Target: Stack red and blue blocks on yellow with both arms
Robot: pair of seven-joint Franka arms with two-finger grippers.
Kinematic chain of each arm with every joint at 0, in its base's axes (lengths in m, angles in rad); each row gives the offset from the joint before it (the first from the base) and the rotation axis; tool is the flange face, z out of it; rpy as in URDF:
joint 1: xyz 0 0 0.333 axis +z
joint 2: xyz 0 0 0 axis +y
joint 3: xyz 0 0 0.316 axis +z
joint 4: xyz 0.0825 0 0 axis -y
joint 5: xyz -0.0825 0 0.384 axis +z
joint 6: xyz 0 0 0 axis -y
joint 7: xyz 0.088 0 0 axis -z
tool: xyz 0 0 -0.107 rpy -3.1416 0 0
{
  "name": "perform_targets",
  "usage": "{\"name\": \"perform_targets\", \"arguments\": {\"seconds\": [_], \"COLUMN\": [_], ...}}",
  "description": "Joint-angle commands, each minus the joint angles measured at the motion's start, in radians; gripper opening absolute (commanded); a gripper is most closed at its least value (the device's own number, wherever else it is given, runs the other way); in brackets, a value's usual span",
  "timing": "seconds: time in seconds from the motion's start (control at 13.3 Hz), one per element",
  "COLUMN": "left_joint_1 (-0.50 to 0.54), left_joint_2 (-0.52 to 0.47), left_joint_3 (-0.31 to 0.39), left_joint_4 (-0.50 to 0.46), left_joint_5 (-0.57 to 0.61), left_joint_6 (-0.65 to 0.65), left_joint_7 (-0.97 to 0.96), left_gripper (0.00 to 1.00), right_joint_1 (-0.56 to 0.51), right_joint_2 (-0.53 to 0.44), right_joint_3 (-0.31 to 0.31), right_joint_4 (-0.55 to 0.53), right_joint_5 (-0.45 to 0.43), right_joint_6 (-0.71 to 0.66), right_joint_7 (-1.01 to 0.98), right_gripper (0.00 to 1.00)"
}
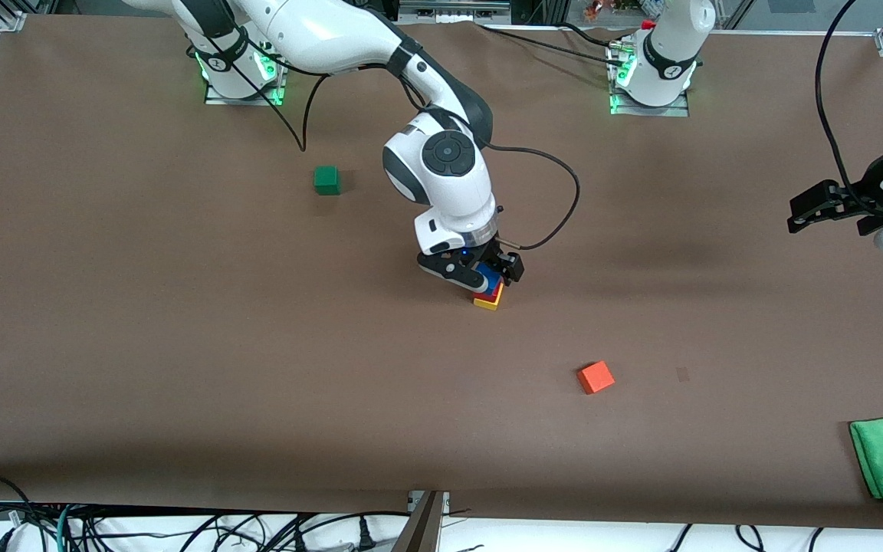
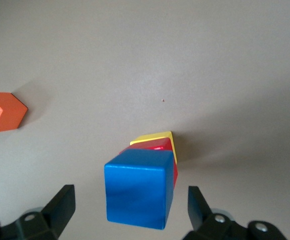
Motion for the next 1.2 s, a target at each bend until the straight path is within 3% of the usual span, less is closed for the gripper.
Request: {"name": "perform_targets", "arguments": {"seconds": [0.0, 0.6, 0.75, 0.83, 1.13], "left_joint_1": [0.002, 0.002, -0.001, 0.001, 0.001], "left_joint_2": [0.01, 0.01, 0.01, 0.011, 0.011], "left_joint_3": [0.002, 0.003, 0.002, 0.002, 0.002], "left_joint_4": [0.021, 0.021, 0.022, 0.022, 0.022], "left_joint_5": [-0.019, -0.007, -0.007, -0.008, -0.008], "left_joint_6": [-0.011, -0.013, -0.011, -0.011, -0.011], "left_joint_7": [0.015, 0.013, 0.013, 0.013, 0.013], "left_gripper": [1.0, 1.0, 1.0, 1.0, 1.0], "right_joint_1": [-0.035, -0.346, -0.45, -0.501, -0.517], "right_joint_2": [-0.023, -0.299, -0.415, -0.505, -0.835], "right_joint_3": [0.007, 0.002, 0.001, -0.005, -0.054], "right_joint_4": [0.065, 0.036, -0.087, -0.207, -0.607], "right_joint_5": [-0.003, 0.005, 0.088, 0.135, 0.105], "right_joint_6": [-0.11, -0.564, -0.596, -0.582, -0.484], "right_joint_7": [0.006, -0.454, -0.653, -0.733, -0.803], "right_gripper": [1.0, 1.0, 1.0, 1.0, 1.0]}}
